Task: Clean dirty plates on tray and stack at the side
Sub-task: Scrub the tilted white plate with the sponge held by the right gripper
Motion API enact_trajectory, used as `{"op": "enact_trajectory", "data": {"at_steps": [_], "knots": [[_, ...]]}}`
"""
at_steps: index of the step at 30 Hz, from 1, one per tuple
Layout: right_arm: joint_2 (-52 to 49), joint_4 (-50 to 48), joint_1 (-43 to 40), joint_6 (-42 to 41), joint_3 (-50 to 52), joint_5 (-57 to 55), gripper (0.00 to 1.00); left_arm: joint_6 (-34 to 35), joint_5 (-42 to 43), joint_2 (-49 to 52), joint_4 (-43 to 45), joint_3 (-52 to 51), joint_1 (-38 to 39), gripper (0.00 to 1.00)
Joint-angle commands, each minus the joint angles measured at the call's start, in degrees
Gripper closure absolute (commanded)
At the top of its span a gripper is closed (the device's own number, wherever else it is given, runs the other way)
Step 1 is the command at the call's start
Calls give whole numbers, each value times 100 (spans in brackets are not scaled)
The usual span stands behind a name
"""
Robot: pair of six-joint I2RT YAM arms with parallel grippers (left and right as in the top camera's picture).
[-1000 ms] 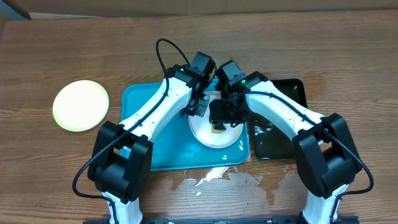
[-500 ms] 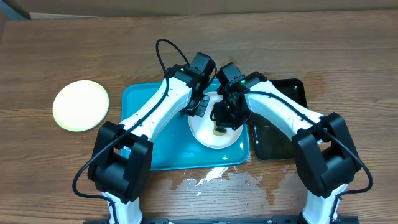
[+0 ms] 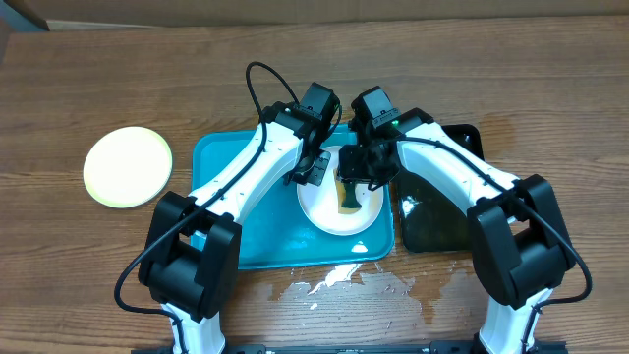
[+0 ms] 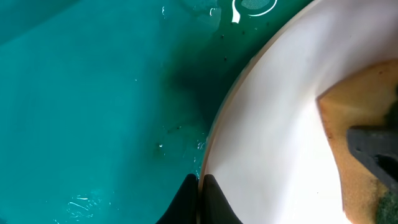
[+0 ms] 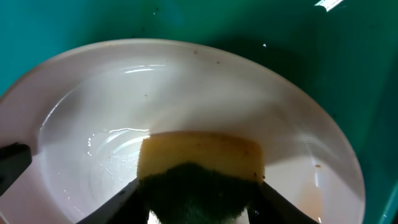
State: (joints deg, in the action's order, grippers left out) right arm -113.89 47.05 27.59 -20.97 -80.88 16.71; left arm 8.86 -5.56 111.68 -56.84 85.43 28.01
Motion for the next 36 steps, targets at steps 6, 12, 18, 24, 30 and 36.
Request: {"op": "enact_trajectory", "data": {"at_steps": [6, 12, 18, 24, 30, 36], "knots": [[-229, -350, 131, -13, 31, -17, 96, 59, 15, 52, -46, -22, -37, 96], [-227, -273, -81, -70, 22, 518, 69, 59, -42, 52, -103, -22, -44, 96], [-197, 190, -229, -4, 17, 1445, 53, 61, -39, 52, -101, -22, -70, 96], [-197, 837, -122, 120, 20, 1128, 46, 101, -42, 52, -96, -22, -76, 96], [-197, 879, 232, -81, 155, 560, 46, 168, -37, 52, -81, -22, -81, 96], [-197, 566, 396, -205, 291, 450, 87, 168, -37, 52, -98, -20, -109, 96]]}}
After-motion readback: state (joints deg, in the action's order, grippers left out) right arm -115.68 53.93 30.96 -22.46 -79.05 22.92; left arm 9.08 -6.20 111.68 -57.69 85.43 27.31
